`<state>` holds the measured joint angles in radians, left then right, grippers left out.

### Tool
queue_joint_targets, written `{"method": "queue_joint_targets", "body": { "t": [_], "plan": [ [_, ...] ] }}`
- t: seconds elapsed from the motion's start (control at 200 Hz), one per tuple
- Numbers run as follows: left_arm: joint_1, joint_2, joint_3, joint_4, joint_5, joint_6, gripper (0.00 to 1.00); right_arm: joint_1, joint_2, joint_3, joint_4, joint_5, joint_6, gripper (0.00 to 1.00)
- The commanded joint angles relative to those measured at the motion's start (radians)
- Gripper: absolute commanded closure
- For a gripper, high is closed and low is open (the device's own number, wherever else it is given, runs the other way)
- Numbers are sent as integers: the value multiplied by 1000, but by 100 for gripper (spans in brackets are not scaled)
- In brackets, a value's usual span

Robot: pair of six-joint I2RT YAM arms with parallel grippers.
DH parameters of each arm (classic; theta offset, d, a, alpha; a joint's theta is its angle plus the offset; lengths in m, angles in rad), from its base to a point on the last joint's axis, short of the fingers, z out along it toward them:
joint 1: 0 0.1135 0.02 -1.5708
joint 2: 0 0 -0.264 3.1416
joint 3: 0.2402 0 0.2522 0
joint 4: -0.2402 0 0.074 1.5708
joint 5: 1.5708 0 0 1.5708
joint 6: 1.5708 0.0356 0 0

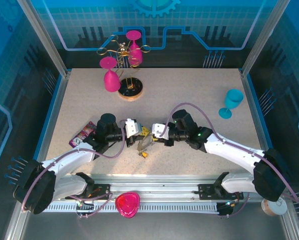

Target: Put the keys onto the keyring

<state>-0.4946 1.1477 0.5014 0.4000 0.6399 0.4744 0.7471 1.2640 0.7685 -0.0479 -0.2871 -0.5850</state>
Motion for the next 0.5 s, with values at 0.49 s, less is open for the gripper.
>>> {"method": "queue_joint_targets", "body": {
  "t": [0.49],
  "plan": [
    [-6,-9,-9,73,4,-25,100,-24,-8,-28,138,-105,119,96]
  ]
}}
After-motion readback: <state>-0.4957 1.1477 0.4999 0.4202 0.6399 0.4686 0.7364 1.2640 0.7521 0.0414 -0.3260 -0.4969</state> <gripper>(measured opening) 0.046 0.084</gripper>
